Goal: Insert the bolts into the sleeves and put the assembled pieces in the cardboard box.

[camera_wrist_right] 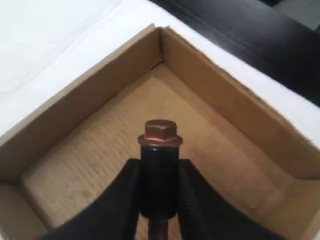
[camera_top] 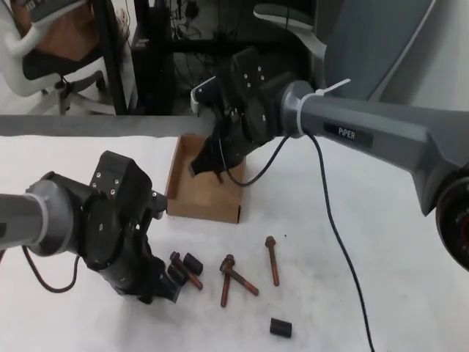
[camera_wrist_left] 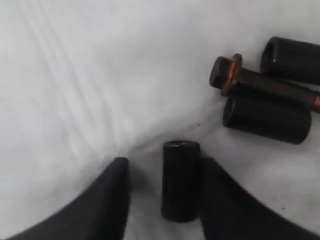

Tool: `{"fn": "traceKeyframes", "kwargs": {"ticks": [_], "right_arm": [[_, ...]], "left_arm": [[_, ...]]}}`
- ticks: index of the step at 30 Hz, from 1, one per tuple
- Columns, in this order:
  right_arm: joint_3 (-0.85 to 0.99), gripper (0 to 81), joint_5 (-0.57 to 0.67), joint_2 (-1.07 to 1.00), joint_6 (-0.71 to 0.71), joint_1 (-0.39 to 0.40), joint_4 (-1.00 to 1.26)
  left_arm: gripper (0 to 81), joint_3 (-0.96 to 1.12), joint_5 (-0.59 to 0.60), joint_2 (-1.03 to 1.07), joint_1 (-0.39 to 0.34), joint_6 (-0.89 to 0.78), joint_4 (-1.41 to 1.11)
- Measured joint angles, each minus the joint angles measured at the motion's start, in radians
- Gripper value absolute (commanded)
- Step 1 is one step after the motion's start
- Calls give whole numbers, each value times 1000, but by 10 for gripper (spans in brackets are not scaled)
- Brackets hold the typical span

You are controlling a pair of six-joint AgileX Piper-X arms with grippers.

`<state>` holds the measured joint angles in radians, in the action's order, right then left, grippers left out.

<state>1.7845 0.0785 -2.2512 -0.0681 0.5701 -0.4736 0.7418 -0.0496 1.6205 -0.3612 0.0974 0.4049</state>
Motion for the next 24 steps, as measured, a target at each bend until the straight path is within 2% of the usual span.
{"fn": "traceKeyframes", "kwargs": {"ticks": [1, 2, 3, 4, 7, 8, 11, 16, 20, 24], "right_arm": [[0, 634, -2, -3, 10, 0, -15], [3, 700, -13, -2, 24, 0, -40], [9, 700, -39, -2, 36, 0, -85], [16, 693, -68, -2, 47, 0, -132], [36, 560, -161, 15, 68, -3, -334], [36, 545, -183, 26, 73, -7, -405], [17, 540, -200, 58, 100, -26, -530], [-28, 540, -161, 95, 133, -38, -569], [-39, 540, -168, 132, 141, -20, -535], [-38, 540, -180, 177, 179, -12, -410]], "left_arm": [[15, 0, -5, 0, 0, 0, 0], [8, 0, -10, 0, 0, 2, 0], [15, 0, -15, 0, 0, 2, 0], [18, 0, -16, 0, 0, 2, 0], [18, 1, -21, 0, 0, 2, 17], [18, 4, -22, 0, 0, 2, 23], [18, 6, -24, -8, 0, 2, 40], [18, -1, 4, -65, 0, -24, 33], [18, -1, 26, -116, 0, -38, 12], [18, -1, 50, -125, 0, -48, 8]]}}
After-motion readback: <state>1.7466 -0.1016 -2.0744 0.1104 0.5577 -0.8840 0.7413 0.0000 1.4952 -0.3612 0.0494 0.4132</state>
